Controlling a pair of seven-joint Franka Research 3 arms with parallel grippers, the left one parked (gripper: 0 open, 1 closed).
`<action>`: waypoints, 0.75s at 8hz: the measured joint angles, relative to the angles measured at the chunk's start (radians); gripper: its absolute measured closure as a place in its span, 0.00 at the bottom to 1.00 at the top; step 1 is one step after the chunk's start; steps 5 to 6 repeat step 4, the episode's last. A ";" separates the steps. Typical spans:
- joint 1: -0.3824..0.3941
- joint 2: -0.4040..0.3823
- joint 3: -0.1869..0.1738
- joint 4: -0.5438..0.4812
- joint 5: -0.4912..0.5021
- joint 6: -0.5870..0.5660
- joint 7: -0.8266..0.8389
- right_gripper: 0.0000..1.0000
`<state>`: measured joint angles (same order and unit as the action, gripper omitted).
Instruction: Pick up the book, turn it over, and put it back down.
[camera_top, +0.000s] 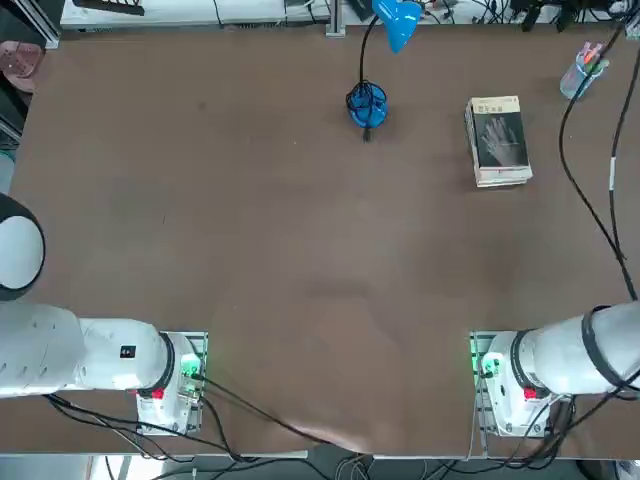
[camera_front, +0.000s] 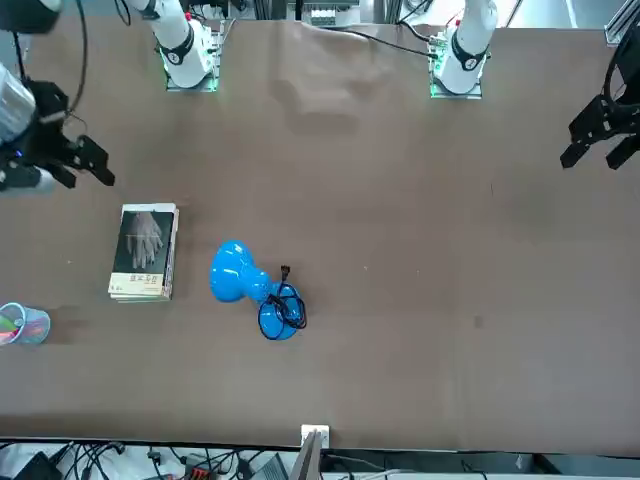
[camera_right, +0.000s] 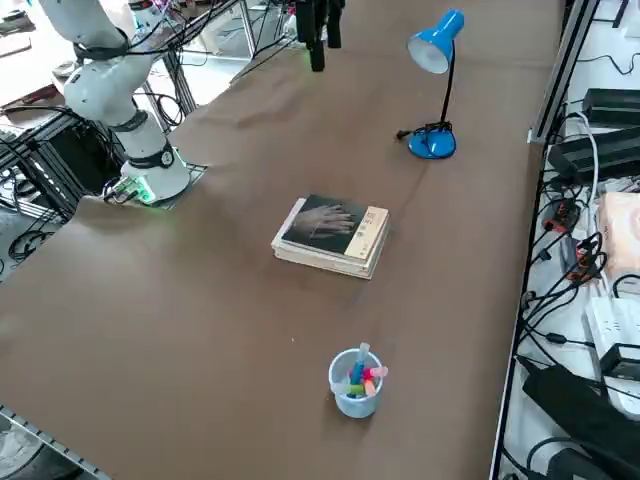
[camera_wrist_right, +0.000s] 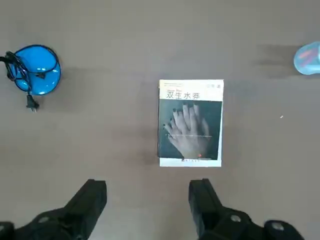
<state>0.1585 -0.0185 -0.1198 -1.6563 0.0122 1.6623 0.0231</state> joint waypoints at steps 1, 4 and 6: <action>-0.011 -0.032 0.000 -0.024 0.001 -0.002 -0.001 0.00; -0.020 -0.087 0.003 -0.050 0.001 -0.029 -0.007 0.00; -0.020 -0.087 0.003 -0.050 0.001 -0.029 -0.007 0.00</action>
